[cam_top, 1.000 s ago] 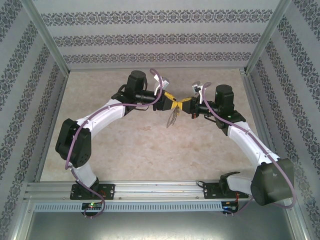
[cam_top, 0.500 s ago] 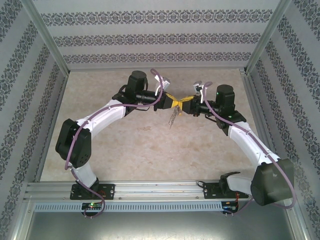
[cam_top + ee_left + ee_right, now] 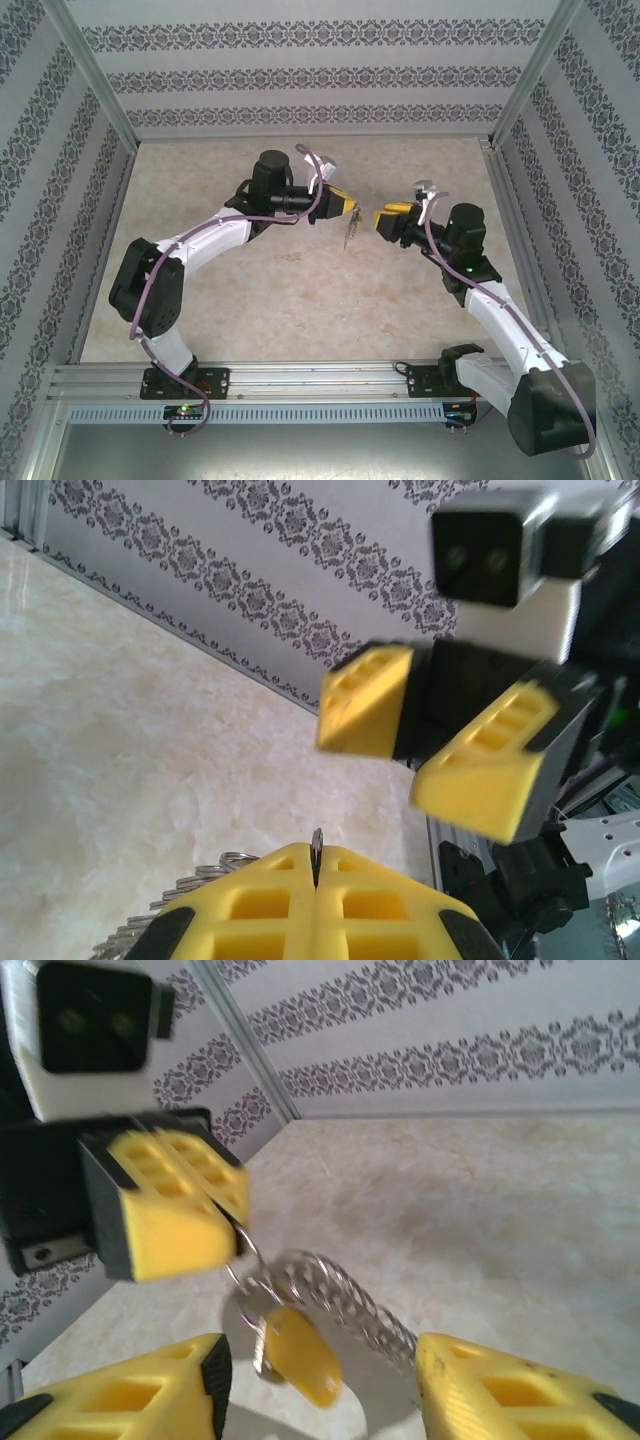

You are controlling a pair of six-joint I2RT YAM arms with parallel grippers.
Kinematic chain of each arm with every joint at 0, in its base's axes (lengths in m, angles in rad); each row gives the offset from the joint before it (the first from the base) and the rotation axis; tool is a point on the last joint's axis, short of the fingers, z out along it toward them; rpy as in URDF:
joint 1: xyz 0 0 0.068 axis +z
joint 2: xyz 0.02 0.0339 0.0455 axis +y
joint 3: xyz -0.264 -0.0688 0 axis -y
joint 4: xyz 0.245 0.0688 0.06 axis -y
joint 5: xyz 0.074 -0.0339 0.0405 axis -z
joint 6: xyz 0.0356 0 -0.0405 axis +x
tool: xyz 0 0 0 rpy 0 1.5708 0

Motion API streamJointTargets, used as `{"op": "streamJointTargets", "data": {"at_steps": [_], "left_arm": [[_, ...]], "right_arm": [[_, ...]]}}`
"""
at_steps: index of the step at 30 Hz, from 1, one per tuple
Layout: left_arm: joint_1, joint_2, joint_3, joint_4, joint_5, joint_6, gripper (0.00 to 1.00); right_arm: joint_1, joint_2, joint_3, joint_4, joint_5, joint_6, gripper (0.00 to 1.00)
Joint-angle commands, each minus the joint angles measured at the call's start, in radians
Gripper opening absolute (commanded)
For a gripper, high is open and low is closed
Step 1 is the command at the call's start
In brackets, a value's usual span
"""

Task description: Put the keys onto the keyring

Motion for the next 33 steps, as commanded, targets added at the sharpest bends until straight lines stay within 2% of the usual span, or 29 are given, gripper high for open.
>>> {"op": "streamJointTargets", "data": {"at_steps": [1, 14, 25, 29, 33], "left_arm": [[-0.011, -0.051, -0.004, 0.117, 0.001, -0.047, 0.00], [-0.013, -0.060, -0.007, 0.147, 0.004, -0.073, 0.00], [-0.013, -0.062, -0.006, 0.144, 0.008, -0.071, 0.00], [-0.012, -0.063, -0.004, 0.148, 0.006, -0.073, 0.00], [-0.012, -0.066, -0.006, 0.156, -0.003, -0.075, 0.00]], "right_arm": [[0.006, -0.008, -0.036, 0.106, 0.006, 0.018, 0.54], [0.085, 0.097, 0.007, 0.159, 0.006, -0.013, 0.55], [0.106, 0.175, 0.072, 0.192, 0.009, -0.012, 0.55], [0.114, 0.190, 0.080, 0.197, -0.004, -0.013, 0.49], [0.117, 0.192, 0.070, 0.195, -0.027, -0.014, 0.36]]}}
